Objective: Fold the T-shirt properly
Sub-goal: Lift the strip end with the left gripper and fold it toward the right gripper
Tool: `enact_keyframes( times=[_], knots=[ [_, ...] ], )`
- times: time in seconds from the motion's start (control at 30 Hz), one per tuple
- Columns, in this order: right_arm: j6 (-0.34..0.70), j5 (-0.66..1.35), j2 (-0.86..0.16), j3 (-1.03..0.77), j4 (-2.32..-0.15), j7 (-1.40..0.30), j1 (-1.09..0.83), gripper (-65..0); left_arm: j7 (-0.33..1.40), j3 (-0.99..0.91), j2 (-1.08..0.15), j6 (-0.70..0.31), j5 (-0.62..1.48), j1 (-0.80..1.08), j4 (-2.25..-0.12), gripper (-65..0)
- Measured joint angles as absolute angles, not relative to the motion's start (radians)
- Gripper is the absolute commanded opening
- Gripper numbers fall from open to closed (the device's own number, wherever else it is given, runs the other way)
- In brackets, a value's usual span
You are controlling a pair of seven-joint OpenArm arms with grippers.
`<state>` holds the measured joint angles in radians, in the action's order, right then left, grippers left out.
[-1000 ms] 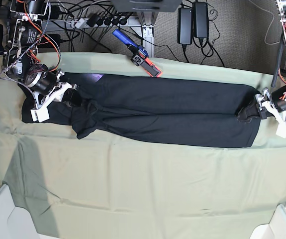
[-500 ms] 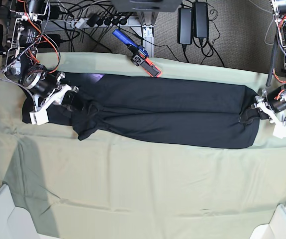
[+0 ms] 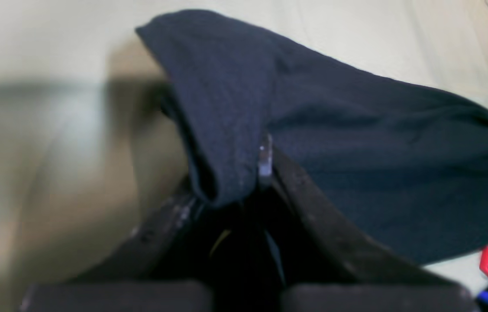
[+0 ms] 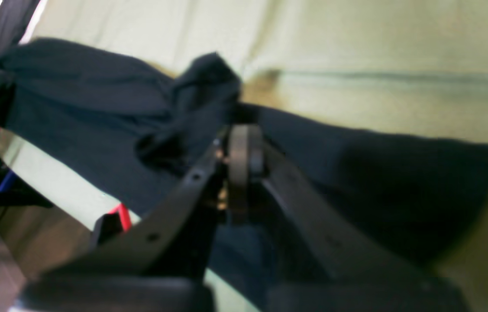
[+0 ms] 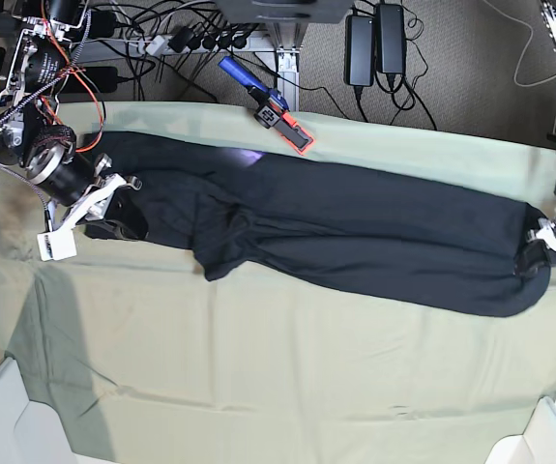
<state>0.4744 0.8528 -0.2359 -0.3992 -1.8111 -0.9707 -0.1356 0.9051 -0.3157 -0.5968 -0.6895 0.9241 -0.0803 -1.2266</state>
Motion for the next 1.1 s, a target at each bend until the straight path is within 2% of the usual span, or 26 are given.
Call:
enact_keyframes(
  times=[0.13, 0.27, 0.43, 0.53, 0.83, 0.93, 1.07, 1.1],
  knots=[
    [0.474, 0.850, -0.227, -0.399, -1.811, -0.971, -0.136, -65.0, 0.921, -0.316, -0.615, -0.690, 0.922, -0.096, -1.261, -65.0],
    [0.474, 0.842, -0.218, -0.399, -1.811, -0.970, -0.136, -65.0, 0.942, -0.276, -0.599, -0.688, 0.913, -0.056, -1.424, -65.0],
    [0.474, 0.840, -0.218, -0.400, -1.811, -0.963, -0.136, -65.0, 0.942, -0.110, -0.543, -0.689, 0.824, 0.026, -1.740, -65.0],
    [0.474, 0.839, -0.218, -0.400, -1.811, -0.963, -0.136, -65.0, 0.941, 0.010, -0.510, -0.690, 0.764, 0.042, -1.837, -65.0],
    [0.474, 0.823, -0.220, -0.400, -1.811, -0.963, -0.136, -65.0, 0.895, 0.258, -0.341, -0.690, 0.564, 0.038, -1.833, -65.0],
    [0.474, 0.824, -0.221, -0.400, -1.811, -0.963, -0.136, -65.0, 0.862, 0.278, -0.302, -0.690, 0.504, 0.027, -1.784, -65.0],
    [0.474, 0.825, -0.221, -0.400, -1.811, -0.963, -0.136, -65.0, 0.862, 0.275, -0.288, -0.689, 0.524, 0.005, -1.753, -64.8],
    [0.474, 0.825, -0.221, -0.400, -1.811, -0.963, -0.136, -65.0, 0.861, 0.276, -0.288, -0.690, 0.542, 0.006, -1.752, -55.0]
  ],
)
